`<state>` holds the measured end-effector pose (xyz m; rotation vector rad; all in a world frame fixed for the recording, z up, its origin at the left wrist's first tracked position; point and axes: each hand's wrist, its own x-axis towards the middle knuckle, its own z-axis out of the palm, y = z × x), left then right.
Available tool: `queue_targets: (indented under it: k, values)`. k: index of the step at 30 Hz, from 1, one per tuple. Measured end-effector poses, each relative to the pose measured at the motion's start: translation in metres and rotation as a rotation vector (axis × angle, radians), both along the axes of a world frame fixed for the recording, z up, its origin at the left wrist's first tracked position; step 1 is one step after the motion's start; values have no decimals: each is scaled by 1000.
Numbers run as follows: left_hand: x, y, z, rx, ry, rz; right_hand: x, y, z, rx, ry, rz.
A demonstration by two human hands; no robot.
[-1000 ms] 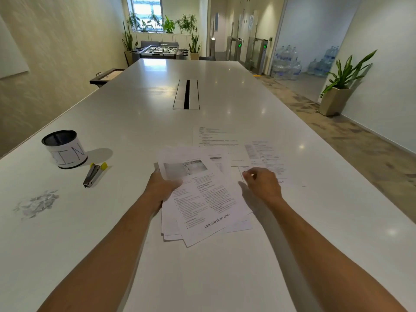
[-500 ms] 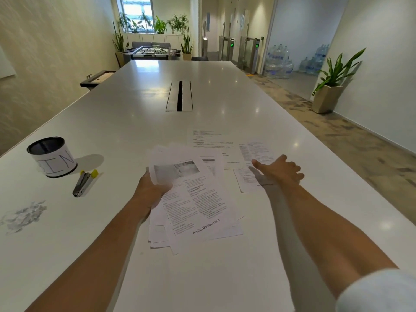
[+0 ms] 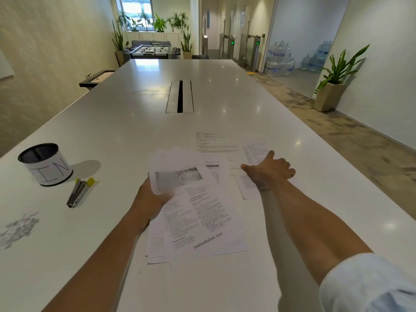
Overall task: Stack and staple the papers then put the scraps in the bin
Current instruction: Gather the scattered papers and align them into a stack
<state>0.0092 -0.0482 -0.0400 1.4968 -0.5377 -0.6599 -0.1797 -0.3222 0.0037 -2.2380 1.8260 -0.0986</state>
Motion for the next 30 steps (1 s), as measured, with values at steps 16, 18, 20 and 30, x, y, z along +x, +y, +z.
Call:
queue_targets:
  k: [16,18,20,30]
  values:
    - [-7,3,9,-48,42,-10,-40,-10,7,60,-234,-74]
    - [-10,3,12,-36,43,8,-42,-9,6,94,-244,-72]
    - [-11,3,12,-25,40,20,-46,-8,9,130,-276,-53]
    - [-8,3,8,-15,31,10,-64,-13,14,572,-862,0]
